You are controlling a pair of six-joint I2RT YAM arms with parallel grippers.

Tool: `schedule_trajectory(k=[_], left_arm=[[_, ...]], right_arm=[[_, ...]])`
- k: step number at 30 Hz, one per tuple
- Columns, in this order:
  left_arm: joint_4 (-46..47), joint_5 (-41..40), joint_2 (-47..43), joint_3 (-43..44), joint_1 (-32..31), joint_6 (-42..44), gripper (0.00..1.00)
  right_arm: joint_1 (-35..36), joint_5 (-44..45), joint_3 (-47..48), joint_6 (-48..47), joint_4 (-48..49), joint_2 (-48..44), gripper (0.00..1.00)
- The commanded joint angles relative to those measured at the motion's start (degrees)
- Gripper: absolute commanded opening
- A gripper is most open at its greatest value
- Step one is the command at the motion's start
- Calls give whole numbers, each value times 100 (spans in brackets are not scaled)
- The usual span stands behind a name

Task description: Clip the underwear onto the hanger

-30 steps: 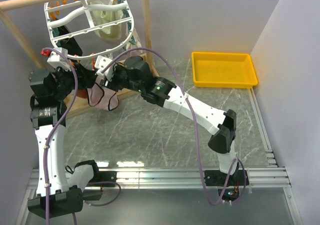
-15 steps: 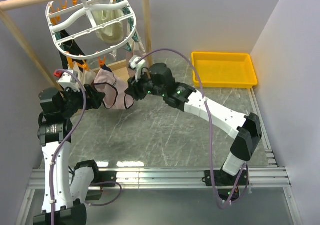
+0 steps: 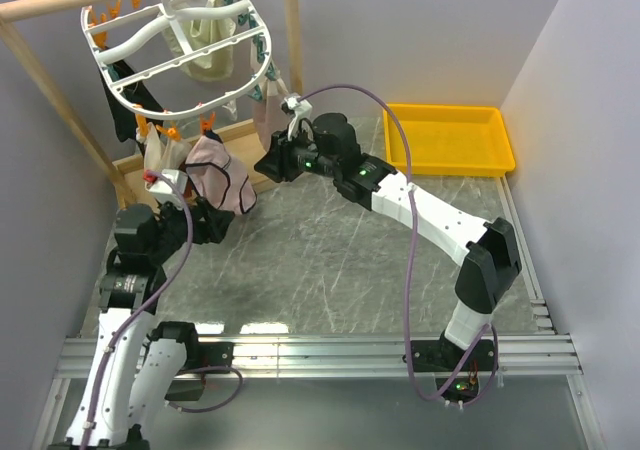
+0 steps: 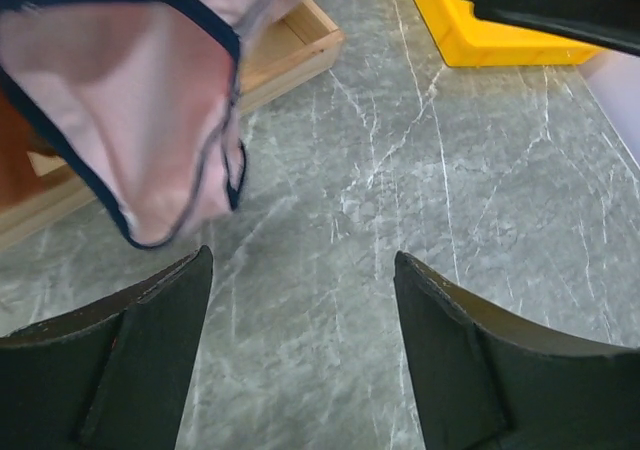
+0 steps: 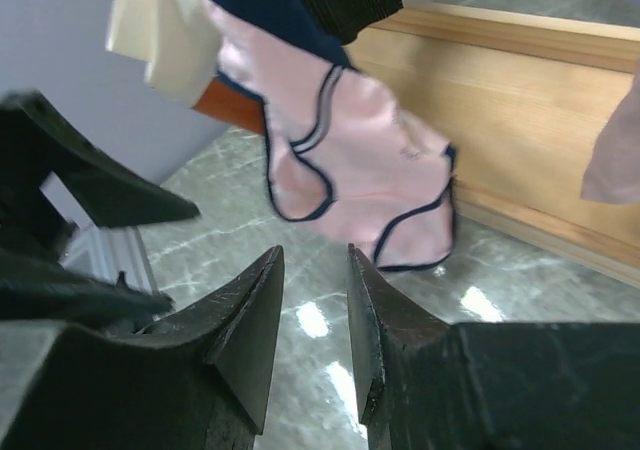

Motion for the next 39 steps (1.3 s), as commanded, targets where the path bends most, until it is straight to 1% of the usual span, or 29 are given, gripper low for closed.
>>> schedule_trajectory(k=[1, 4, 5, 7, 8, 10, 12, 16, 19, 20, 22, 23, 25, 26, 28, 29, 30, 31, 32, 33, 36, 39], left_arm=[[817, -1442, 6, -167, -632, -355, 77], [1205, -1963, 155, -334, -1098, -522, 78], [1476, -2313, 217, -422, -1213, -601, 79], [1854, -2518, 428, -501, -1477, -646, 81], [1952, -2823, 524, -528, -1678, -716, 82], [2137, -3115, 832, -511, -1854, -751, 83], [2313, -3607, 1051, -396, -2135, -786, 84], [2840, -3916, 1526, -326, -2347, -822, 86], [2832, -4267, 1843, -291, -2356, -1032, 86], [2849, -4320, 1913, -299, -2356, -1111, 84], [3086, -4382, 2063, -413, -2356, -1103, 79], [3174, -4391, 2115, -457, -2356, -1068, 74], [3446, -4391, 2317, -554, -2356, -1024, 66], [3569, -4382, 2370, -589, -2330, -954, 54], [3693, -4304, 2511, -616, -2269, -910, 44], [3650, -4251, 2572, -590, -2129, -918, 30], [3597, -4198, 2677, -555, -2050, -927, 22], [3414, -4041, 2722, -467, -1962, -945, 17], [3316, -3944, 2774, -423, -1778, -936, 5], [3194, -3847, 2784, -344, -1698, -919, 0], [2999, -3478, 2591, -404, -1443, -664, 0], [2867, -3004, 2284, -545, -1319, -173, 0]], right_arm=[[32, 2, 16, 306, 316, 178, 39], [32, 142, -19, 376, 316, 196, 40], [40, 195, -36, 403, 316, 196, 40], [41, 345, -89, 473, 316, 178, 42], [32, 380, -124, 482, 316, 152, 44], [14, 494, -282, 570, 316, 91, 45], [-30, 460, -396, 631, 316, 38, 45], [-135, 442, -546, 710, 316, -15, 46], [-179, 380, -643, 754, 307, -59, 45], [-188, 345, -652, 763, 316, -59, 45], [-205, 293, -696, 763, 316, -68, 45], [-206, 257, -705, 781, 464, -68, 45], [-223, 240, -713, 790, 465, -68, 46], [-223, 205, -713, 781, 474, -68, 45], [-249, 169, -766, 763, 544, -112, 45], [-250, 82, -818, 755, 570, -129, 45], [-276, 20, -845, 763, 597, -138, 45], [-328, -50, -889, 772, 693, -147, 45], [-346, -155, -968, 755, 746, -164, 45], [-372, -287, -1003, 737, 833, -156, 45], [-443, -498, -1082, 562, 957, -138, 44], [-522, -648, -1091, 474, 1071, -51, 44]])
